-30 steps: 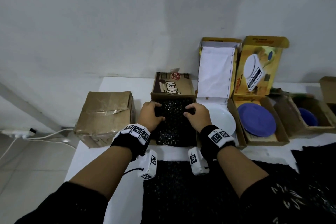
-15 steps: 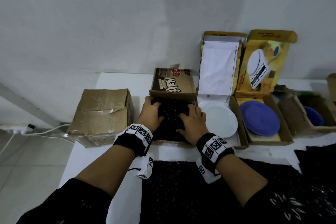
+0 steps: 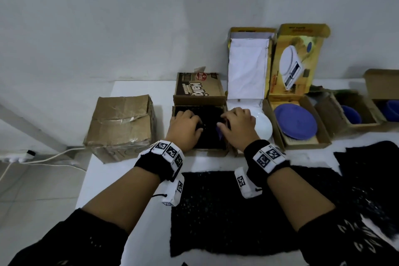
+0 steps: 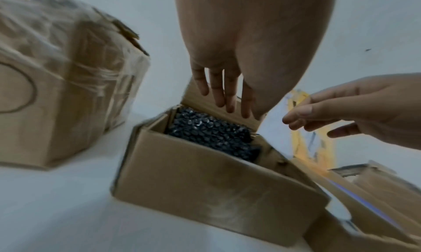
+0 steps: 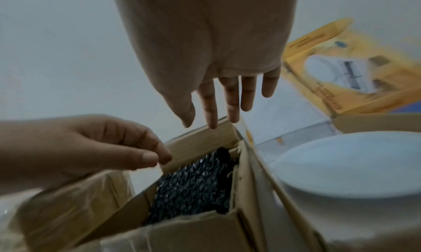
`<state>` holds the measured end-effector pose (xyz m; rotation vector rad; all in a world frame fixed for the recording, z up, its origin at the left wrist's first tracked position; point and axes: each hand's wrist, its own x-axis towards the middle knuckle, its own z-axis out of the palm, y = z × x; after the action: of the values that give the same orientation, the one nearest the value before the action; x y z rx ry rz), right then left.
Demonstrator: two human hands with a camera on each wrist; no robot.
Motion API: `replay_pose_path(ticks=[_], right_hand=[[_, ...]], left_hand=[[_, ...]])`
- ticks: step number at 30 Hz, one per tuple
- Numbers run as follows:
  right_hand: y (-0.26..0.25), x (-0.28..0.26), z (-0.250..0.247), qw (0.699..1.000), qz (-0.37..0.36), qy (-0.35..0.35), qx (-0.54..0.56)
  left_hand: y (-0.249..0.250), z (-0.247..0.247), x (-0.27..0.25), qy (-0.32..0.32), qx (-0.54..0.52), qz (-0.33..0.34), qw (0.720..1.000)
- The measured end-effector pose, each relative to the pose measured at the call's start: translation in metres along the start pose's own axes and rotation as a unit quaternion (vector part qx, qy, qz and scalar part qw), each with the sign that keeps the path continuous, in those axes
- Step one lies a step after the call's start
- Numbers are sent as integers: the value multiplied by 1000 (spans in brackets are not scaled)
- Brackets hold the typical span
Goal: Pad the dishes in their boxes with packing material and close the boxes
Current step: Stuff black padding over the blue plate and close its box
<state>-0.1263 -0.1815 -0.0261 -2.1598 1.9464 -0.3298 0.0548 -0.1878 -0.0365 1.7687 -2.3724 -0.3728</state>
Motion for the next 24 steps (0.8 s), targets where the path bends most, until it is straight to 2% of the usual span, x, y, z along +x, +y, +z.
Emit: replay_pose_path(ticks=[3, 6, 10, 12, 17, 20, 24], right_hand=[[31, -30, -17, 996, 53, -18, 63], [68, -68, -23, 987, 97, -63, 113], [109, -120, -25, 971, 180, -142, 66], [124, -139, -22, 963, 199, -175, 45], [141, -166, -6, 954, 200, -222, 21], [147, -175, 3, 962, 183, -197, 49], [153, -180, 5, 967, 164, -177, 82]], left_hand=[[35, 4, -11, -4, -68, 60, 996], [73, 19, -22, -55, -110, 100, 987], [111, 46, -27, -181, -86, 137, 970], [129, 58, -28, -206, -58, 144, 966], [164, 92, -31, -208, 40, 115, 970], [173, 101, -28, -192, 66, 99, 974], [177, 108, -27, -184, 34, 63, 980]])
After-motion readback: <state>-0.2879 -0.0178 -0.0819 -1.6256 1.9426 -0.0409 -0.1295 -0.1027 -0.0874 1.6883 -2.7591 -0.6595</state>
